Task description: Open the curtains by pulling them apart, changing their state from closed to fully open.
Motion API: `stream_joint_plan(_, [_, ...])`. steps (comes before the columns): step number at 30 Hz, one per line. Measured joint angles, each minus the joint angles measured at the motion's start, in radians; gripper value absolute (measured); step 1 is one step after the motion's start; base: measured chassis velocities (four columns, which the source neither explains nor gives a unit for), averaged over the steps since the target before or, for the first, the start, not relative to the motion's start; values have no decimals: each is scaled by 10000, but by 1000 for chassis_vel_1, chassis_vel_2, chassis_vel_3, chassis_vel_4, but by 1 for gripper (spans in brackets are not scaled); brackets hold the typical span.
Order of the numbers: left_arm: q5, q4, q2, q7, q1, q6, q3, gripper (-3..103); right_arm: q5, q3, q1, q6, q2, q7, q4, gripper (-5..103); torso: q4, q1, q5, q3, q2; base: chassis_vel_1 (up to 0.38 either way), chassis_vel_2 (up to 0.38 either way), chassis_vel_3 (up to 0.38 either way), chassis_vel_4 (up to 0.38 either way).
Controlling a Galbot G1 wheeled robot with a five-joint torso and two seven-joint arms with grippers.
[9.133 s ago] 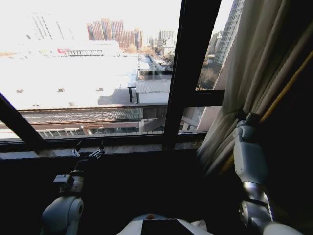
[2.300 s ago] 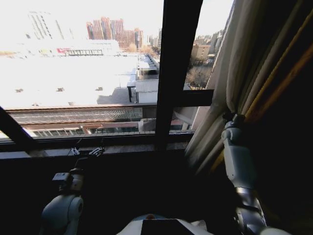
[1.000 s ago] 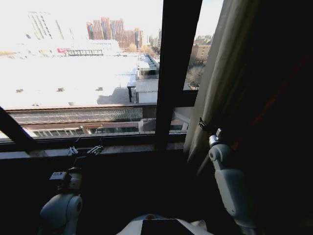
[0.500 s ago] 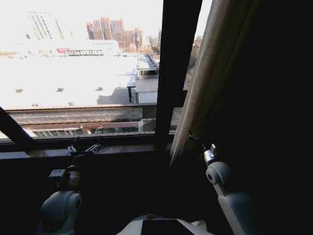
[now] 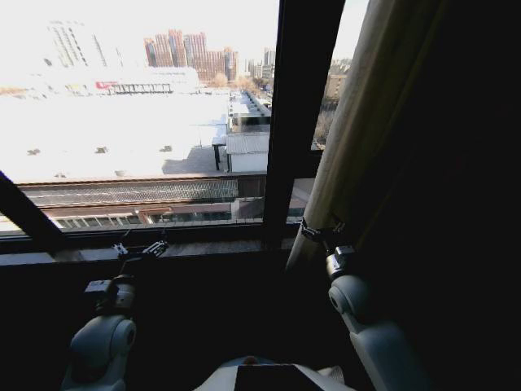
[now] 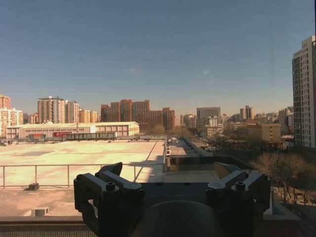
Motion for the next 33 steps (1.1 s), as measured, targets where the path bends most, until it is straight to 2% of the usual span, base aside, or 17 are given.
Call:
stream_joint_plan(17, [713,146,-631,-34,-695,386,162,100,25,-471,724,41,-228,10,-608,100,-3,0,-4,0,-1,310,304,-312,-309])
stream_joint_plan(33, [757,-78,-857,3,-396,365,55,100,22,-664,810,346,-71,-45,-954,100,-2,-1,-1,0,0,356,352,-359,-348])
